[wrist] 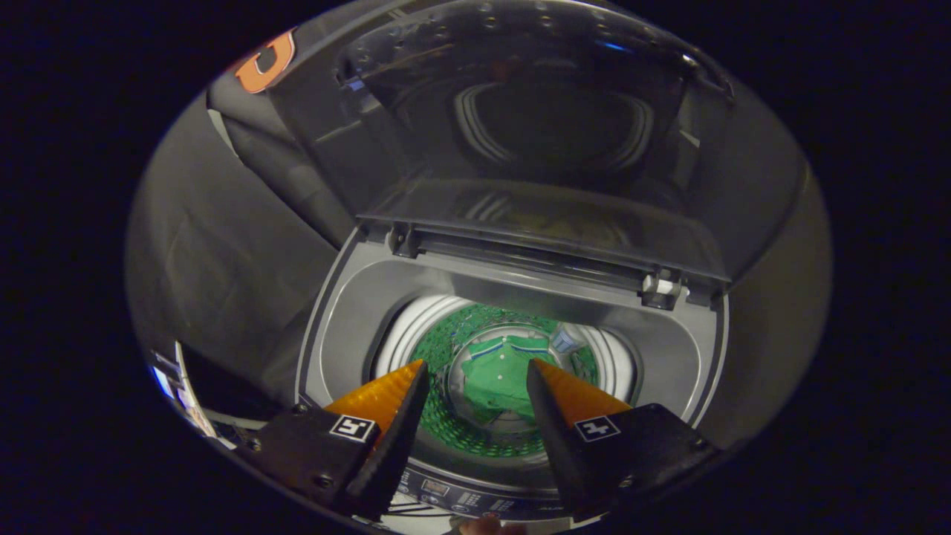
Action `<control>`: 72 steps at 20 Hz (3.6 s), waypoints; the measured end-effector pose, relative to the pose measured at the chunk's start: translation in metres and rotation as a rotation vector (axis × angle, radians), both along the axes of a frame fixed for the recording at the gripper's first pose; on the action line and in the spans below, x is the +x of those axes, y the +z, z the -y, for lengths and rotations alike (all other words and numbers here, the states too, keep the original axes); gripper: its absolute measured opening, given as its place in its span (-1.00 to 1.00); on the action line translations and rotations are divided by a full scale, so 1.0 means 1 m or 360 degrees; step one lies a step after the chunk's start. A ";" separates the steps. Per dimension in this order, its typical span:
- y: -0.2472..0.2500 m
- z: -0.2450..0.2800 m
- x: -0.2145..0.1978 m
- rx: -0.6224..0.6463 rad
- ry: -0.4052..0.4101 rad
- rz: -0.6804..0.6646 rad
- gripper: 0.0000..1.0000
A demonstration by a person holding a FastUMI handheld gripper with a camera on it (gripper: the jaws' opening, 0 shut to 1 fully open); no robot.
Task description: Put the clothes into the washing machine and then close the washing machine lid.
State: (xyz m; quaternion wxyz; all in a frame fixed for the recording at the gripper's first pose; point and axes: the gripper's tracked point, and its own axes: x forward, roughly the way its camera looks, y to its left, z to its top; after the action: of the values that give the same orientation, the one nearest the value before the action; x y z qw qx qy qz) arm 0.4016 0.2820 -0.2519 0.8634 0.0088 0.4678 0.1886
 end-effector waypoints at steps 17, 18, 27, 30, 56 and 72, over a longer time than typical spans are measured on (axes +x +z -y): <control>0.262 -0.031 0.137 0.0273 -0.0029 0.0877 0.76; 0.251 -0.029 0.149 0.0258 -0.0068 0.0831 0.75; 0.208 -0.011 0.160 0.0154 -0.0294 0.0649 0.75; 0.206 -0.008 0.164 0.0147 -0.0304 0.0707 0.77; 0.174 -0.008 0.051 0.0204 -0.0343 0.1050 0.79; 0.102 -0.018 -0.058 0.0119 -0.0111 0.0862 0.78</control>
State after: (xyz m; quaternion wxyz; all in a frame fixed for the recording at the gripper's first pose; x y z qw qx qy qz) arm 0.3431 0.3000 -0.1499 0.9621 0.0059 0.2121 0.1714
